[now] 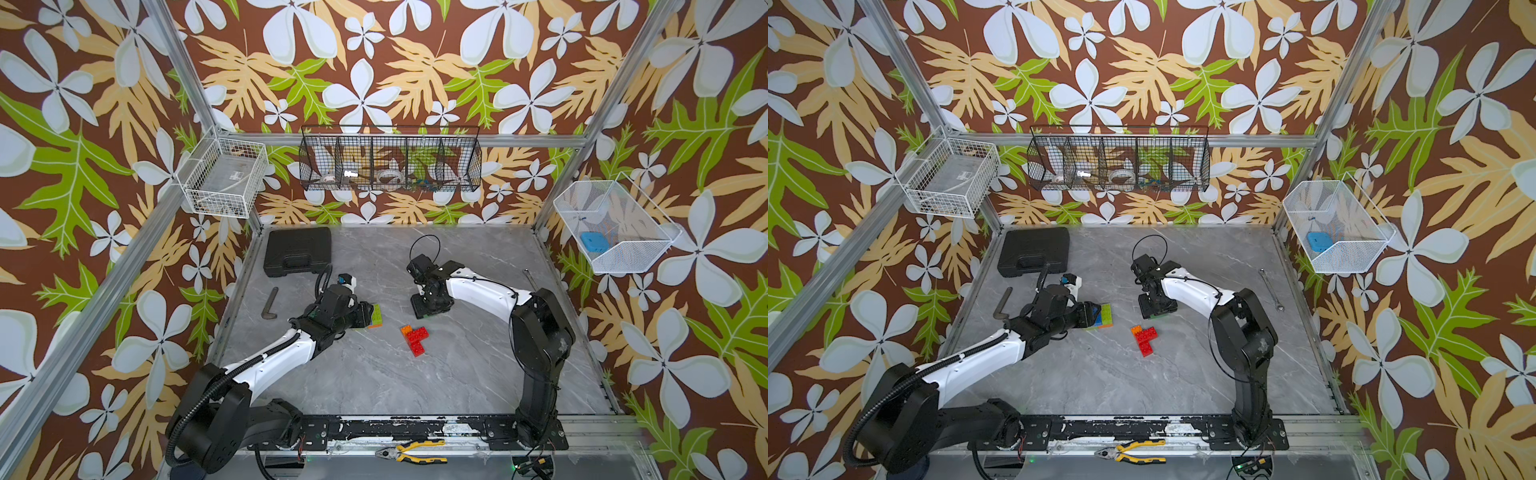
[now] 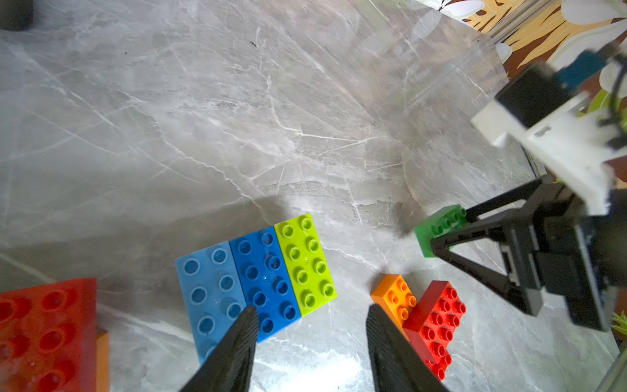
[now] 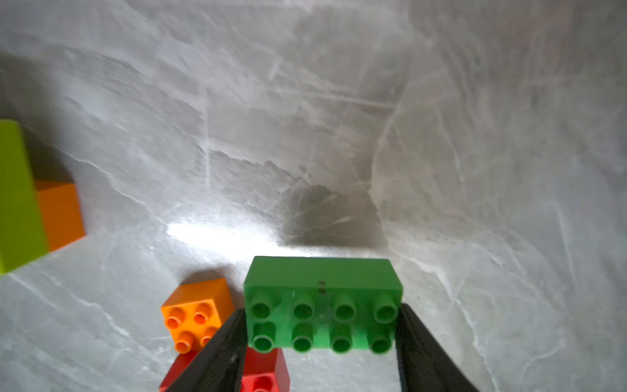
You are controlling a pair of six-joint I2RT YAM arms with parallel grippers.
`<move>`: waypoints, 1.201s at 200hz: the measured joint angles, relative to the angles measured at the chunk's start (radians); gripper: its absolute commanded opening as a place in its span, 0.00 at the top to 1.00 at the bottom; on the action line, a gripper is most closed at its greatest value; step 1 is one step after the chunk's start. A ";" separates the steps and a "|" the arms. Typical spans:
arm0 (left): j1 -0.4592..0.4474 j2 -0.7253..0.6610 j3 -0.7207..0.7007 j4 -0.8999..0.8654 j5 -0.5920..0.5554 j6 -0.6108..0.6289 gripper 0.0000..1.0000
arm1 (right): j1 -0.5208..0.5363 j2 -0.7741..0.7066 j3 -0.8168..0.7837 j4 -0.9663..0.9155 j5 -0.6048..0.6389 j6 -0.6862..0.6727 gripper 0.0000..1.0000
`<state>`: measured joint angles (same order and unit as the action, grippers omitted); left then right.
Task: Assemble a rectangle with lego
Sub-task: Pick up the lego brick from the center of the board, then assemble the lego brick with the lego brick.
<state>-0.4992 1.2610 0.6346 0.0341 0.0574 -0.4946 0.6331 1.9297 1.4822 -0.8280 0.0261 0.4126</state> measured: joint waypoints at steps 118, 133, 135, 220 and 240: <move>0.000 0.002 -0.001 0.000 -0.001 -0.001 0.32 | 0.120 0.024 0.028 -0.072 -0.101 -0.040 0.44; 0.000 0.002 -0.001 0.000 -0.004 -0.001 0.31 | 0.122 0.024 0.025 -0.071 -0.102 -0.047 0.44; 0.000 0.002 -0.001 0.000 -0.004 -0.001 0.31 | 0.122 0.024 0.025 -0.070 -0.103 -0.047 0.44; 0.000 0.007 -0.001 0.000 -0.004 -0.001 0.33 | 0.126 0.030 0.010 -0.049 -0.100 -0.053 0.46; 0.000 0.007 -0.001 0.000 -0.004 -0.001 0.33 | 0.127 0.030 0.007 -0.048 -0.097 -0.054 0.46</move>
<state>-0.4992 1.2678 0.6338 0.0341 0.0536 -0.4957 0.7601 1.9598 1.4895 -0.8757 -0.0708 0.3588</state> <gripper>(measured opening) 0.672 0.545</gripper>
